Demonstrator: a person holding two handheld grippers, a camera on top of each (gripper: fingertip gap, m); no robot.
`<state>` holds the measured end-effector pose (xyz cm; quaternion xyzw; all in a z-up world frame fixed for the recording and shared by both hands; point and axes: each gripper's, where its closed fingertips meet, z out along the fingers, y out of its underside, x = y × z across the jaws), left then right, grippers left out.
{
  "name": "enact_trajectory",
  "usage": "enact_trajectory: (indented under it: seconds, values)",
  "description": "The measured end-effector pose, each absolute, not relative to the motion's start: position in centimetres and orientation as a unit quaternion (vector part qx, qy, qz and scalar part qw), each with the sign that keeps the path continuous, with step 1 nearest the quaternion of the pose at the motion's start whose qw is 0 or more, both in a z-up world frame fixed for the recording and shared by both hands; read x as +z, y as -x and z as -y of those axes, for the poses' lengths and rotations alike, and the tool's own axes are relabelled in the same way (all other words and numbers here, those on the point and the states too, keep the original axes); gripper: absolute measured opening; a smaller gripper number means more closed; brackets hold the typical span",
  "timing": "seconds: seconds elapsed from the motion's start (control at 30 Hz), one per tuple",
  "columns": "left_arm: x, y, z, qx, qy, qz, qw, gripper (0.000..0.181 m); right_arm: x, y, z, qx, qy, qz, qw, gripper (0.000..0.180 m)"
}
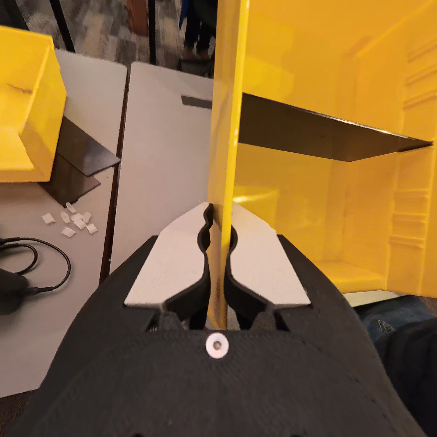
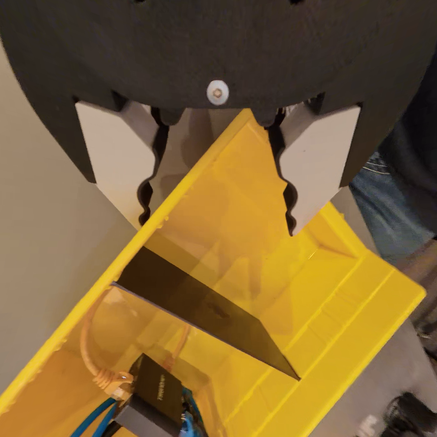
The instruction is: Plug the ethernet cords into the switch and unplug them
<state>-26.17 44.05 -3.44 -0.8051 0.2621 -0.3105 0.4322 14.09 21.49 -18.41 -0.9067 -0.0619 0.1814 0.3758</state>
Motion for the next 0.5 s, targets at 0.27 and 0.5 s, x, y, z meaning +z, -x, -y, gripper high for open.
enact_trajectory:
  seconds: [0.27, 0.5]
  values:
    - [0.5, 22.5, -40.9, -0.355, 0.764, -0.3, 0.447, 0.01, -17.9, -1.9, -25.8, 0.275, 0.878, 0.139, 0.365, 0.156]
    - [2.7, 18.0, -38.6, -0.367, 0.738, -0.336, 0.457, 0.009, -15.2, -4.1, -24.6, 0.279, 0.864, 0.153, 0.391, 0.151]
